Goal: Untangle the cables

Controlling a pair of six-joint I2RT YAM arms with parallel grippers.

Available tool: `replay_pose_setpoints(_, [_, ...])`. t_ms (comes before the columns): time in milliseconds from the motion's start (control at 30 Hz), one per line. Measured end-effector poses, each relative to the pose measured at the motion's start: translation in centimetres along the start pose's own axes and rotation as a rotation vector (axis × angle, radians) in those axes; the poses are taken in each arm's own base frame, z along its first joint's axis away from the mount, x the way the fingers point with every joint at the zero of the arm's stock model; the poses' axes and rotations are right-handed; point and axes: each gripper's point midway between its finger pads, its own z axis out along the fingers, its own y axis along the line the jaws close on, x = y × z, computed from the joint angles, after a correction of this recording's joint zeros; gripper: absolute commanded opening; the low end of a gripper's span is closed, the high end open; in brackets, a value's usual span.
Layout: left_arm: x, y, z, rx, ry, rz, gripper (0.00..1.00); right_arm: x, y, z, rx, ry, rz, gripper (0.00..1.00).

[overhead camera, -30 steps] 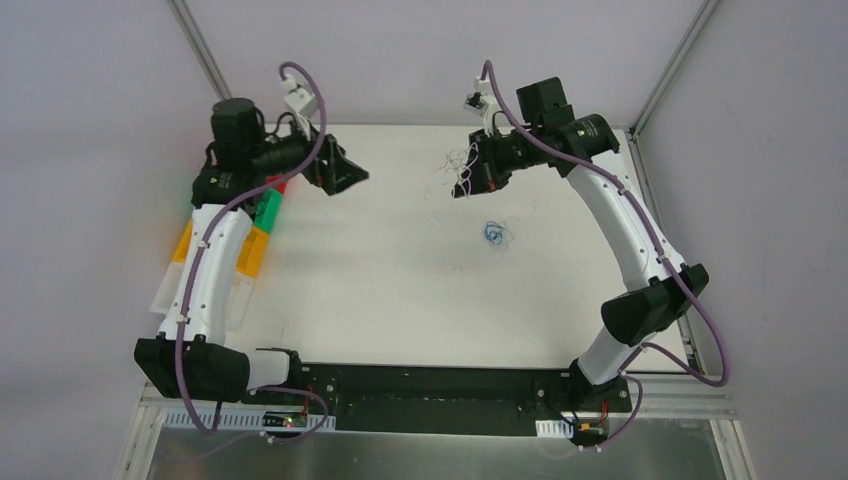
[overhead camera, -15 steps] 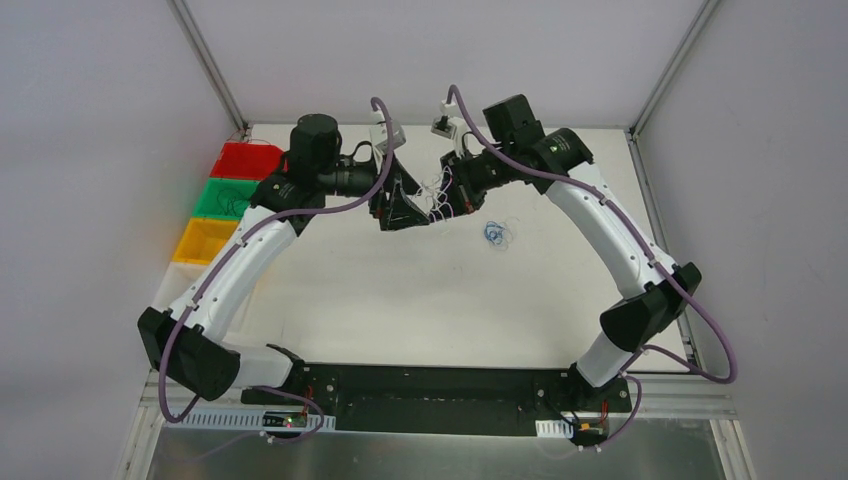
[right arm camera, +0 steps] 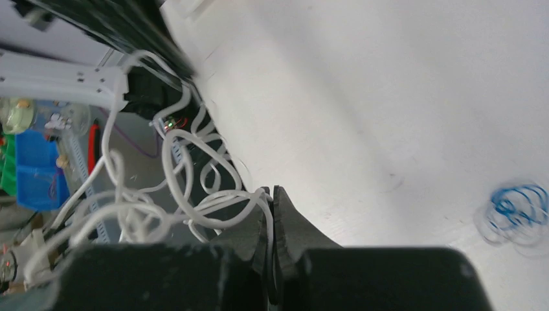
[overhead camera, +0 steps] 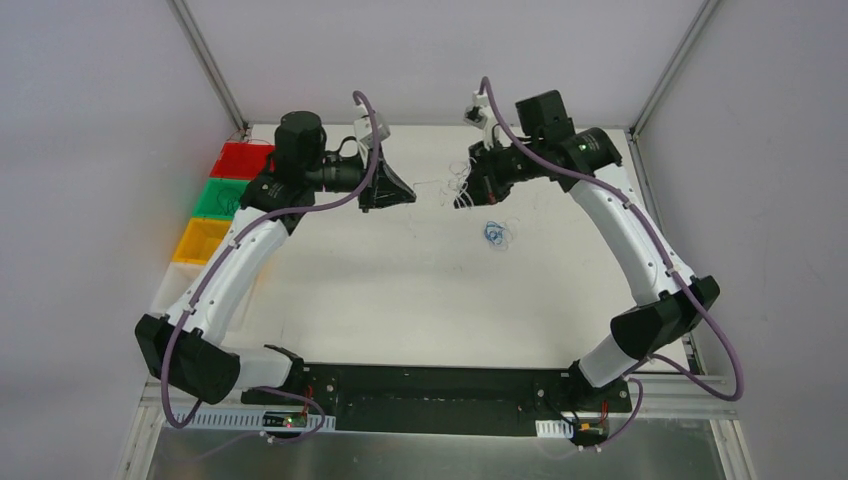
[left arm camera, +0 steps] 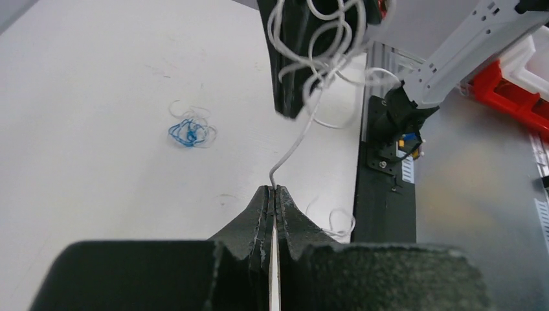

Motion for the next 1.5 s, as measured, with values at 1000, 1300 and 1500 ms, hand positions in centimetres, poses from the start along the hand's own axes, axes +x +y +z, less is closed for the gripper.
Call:
replay_pose_setpoints(1000, [4.9,15.1,-28.0,-1.034,0.194,-0.034,0.0,2.9,-13.8,-6.1,0.351,-0.127,0.266,0.0])
replay_pose_setpoints(1300, [15.5,14.6,-38.1,-1.168,0.53,-0.086,0.0,3.2,-12.7,-6.4,0.325,-0.095,0.296,0.0])
replay_pose_setpoints(1500, [19.5,12.5,-41.4,-1.154,0.66,-0.097,0.0,2.2,-12.5,-6.2,0.3,-0.088,0.293,0.0])
